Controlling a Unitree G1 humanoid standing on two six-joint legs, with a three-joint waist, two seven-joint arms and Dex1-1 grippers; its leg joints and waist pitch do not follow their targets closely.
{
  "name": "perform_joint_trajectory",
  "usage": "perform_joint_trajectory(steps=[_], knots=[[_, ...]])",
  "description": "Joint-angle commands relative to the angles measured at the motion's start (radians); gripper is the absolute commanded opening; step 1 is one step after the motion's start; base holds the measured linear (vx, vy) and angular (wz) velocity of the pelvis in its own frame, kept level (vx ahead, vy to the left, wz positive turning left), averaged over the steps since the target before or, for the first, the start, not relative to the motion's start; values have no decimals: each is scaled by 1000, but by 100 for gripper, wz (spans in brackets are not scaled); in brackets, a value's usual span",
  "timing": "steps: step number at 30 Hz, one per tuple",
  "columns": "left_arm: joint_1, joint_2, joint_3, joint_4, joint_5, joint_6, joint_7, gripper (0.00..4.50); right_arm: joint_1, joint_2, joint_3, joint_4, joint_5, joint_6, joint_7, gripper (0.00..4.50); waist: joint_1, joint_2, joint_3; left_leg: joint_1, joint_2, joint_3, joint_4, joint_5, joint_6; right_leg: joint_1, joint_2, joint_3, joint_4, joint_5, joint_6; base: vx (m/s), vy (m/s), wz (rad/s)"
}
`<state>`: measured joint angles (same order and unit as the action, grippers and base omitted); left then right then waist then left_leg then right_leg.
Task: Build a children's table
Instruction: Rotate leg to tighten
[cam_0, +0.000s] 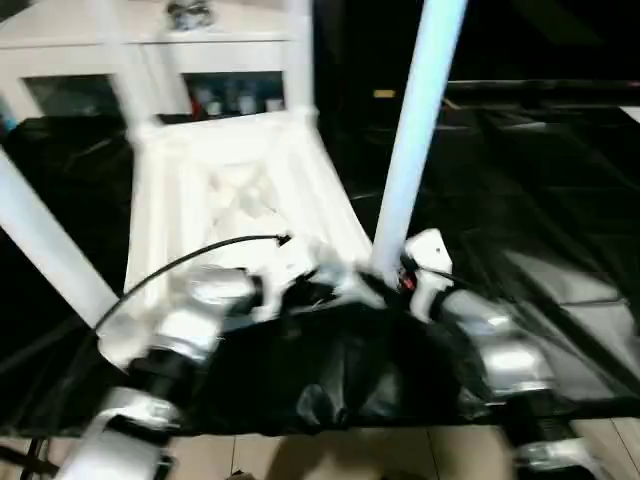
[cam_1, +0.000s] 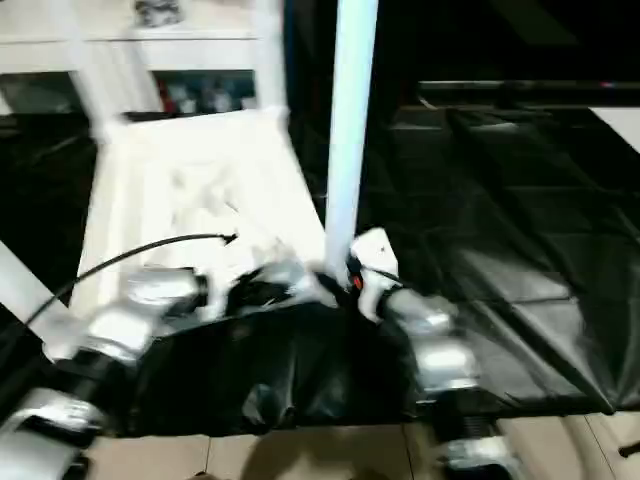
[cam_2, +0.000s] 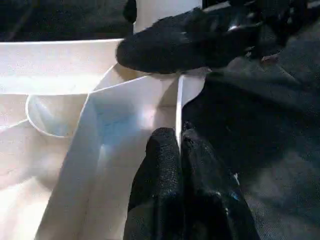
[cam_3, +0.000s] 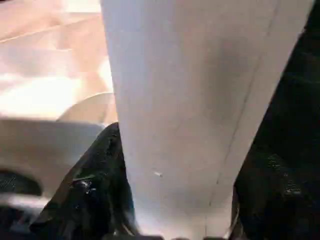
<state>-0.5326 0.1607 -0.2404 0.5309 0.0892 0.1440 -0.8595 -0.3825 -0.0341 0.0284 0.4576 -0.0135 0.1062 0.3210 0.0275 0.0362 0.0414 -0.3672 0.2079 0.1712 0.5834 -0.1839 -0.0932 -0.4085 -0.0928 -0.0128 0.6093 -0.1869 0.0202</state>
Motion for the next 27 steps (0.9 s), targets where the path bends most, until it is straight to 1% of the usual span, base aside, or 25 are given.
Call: perform_joint_trajectory(steps=[1,3,4,5,6,7,8,9,10,11,12,13,14,15,16,17,18,19,21,22,23,25,26,27], knots=[[-6,-82,-51,-39,-22,-7,27,0,3,83,106,29,-25,12,25,263,1,-5,-49,3,-2,6,-78,-300,-4,37,-16,13,-90,-289,-166,0,0,0],[-5,-81,-57,-41,-16,-12,19,0,4,84,113,21,-30,-3,25,263,2,-4,-50,0,-2,5,-79,-283,6,40,-15,12,-88,-257,-168,0,0,0],[-5,-79,-58,-40,-15,-17,16,0,5,83,109,16,-22,-7,31,263,2,-1,-51,0,-2,6,-78,-270,10,40,-15,12,-87,-224,-173,0,0,0],[-5,-79,-59,-41,-14,-17,16,0,6,84,107,15,-20,-9,31,298,2,-2,-50,-2,-2,6,-78,-261,14,42,-14,11,-85,-200,-180,0,0,0],[-3,-73,-58,-45,-14,-19,10,0,8,82,93,6,-3,-9,43,318,2,-1,-50,-1,-2,7,-79,-264,16,42,-14,11,-86,-201,-184,0,0,0],[-1,-58,-55,-49,-14,-29,-5,0,12,70,75,-12,23,-5,68,332,3,-1,-49,0,-2,7,-79,-268,17,42,-15,11,-87,-206,-184,0,0,0],[0,-53,-54,-51,-15,-32,-11,0,13,64,71,-18,28,-4,74,342,4,0,-49,1,-1,8,-79,-274,20,41,-15,12,-87,-208,-187,0,0,0],[2,-47,-54,-55,-18,-36,-21,0,15,56,70,-25,33,-5,81,342,4,0,-50,0,-1,7,-79,-271,20,43,-15,12,-86,-203,-187,0,0,0],[5,-39,-53,-61,-22,-34,-32,0,17,44,73,-33,38,-3,100,354,4,0,-49,-1,0,6,-80,-266,21,44,-15,11,-85,-193,-190,0,0,0],[10,-18,-53,-70,-33,-45,-66,0,21,7,83,-48,46,-4,157,367,4,0,-49,-2,1,6,-81,-268,21,44,-15,11,-84,-192,-191,0,0,0],[10,-18,-53,-70,-33,-45,-67,0,21,6,84,-48,46,-5,158,376,5,0,-51,0,1,6,-79,-266,27,46,-15,10,-84,-177,-195,0,0,0],[12,-10,-53,-73,-37,-53,-83,0,23,-8,88,-53,49,-7,182,376,4,2,-52,0,2,7,-77,-248,32,46,-15,11,-81,-139,-206,0,0,0],[16,13,-54,-75,-40,-55,-112,0,26,-53,97,-59,59,-15,256,376,5,-5,-59,-1,1,7,-72,-214,42,54,-16,10,-73,-93,-220,0,0,0],[16,15,-54,-76,-40,-56,-116,0,26,-56,97,-59,60,-15,263,376,6,-2,-58,-2,2,9,-70,-189,55,53,-15,10,-71,-51,-232,0,0,0],[18,29,-54,-77,-47,-61,-141,0,25,-82,98,-64,72,-11,309,376,6,-2,-58,-2,2,9,-70,-189,55,53,-15,10,-71,-51,-232,0,0,0],[20,60,-51,-77,-55,-75,-182,0,24,-143,108,-76,96,-16,424,376,6,-5,-64,-1,1,9,-65,-160,76,58,-13,8,-65,9,-251,0,0,0],[20,60,-51,-77,-55,-75,-182,0,24,-143,108,-76,96,-16,424,376,7,-4,-64,-2,0,9,-63,-154,85,58,-14,8,-62,25,-258,0,0,0],[21,74,-47,-74,-60,-88,-204,0,22,-173,114,-79,104,-21,479,376,8,-1,-65,0,3,12,-61,-136,98,57,-15,8,-60,59,-271,0,0,0],[21,82,-46,-74,-63,-92,-217,0,20,-188,118,-81,109,-23,511,376,10,-3,-64,0,3,12,-60,-125,111,58,-17,7,-60,65,-285,0,0,0],[24,94,-46,-76,-70,-96,-239,0,18,-209,123,-83,115,-26,556,376,10,-3,-64,0,3,12,-60,-125,111,58,-17,7,-60,65,-285,0,0,0],[31,118,-44,-83,-88,-103,-294,0,13,-248,134,-88,129,-31,648,376,14,-6,-64,2,4,13,-59,-147,114,60,-16,5,-61,29,-289,0,0,0],[33,134,-40,-85,-101,-105,-325,0,8,-275,146,-91,134,-36,712,376,17,-3,-62,2,7,14,-59,-153,116,58,-16,5,-61,18,-291,0,0,0],[31,141,-34,-82,-108,-99,-337,0,6,-292,155,-96,145,-28,758,376,18,-10,-60,2,9,16,-60,-157,116,55,-17,5,-62,4,-294,0,0,0],[30,147,-30,-80,-113,-95,-347,0,4,-305,162,-100,154,-22,793,376,21,-8,-60,3,9,16,-59,-161,115,56,-17,5,-60,-4,-295,0,0,0]])
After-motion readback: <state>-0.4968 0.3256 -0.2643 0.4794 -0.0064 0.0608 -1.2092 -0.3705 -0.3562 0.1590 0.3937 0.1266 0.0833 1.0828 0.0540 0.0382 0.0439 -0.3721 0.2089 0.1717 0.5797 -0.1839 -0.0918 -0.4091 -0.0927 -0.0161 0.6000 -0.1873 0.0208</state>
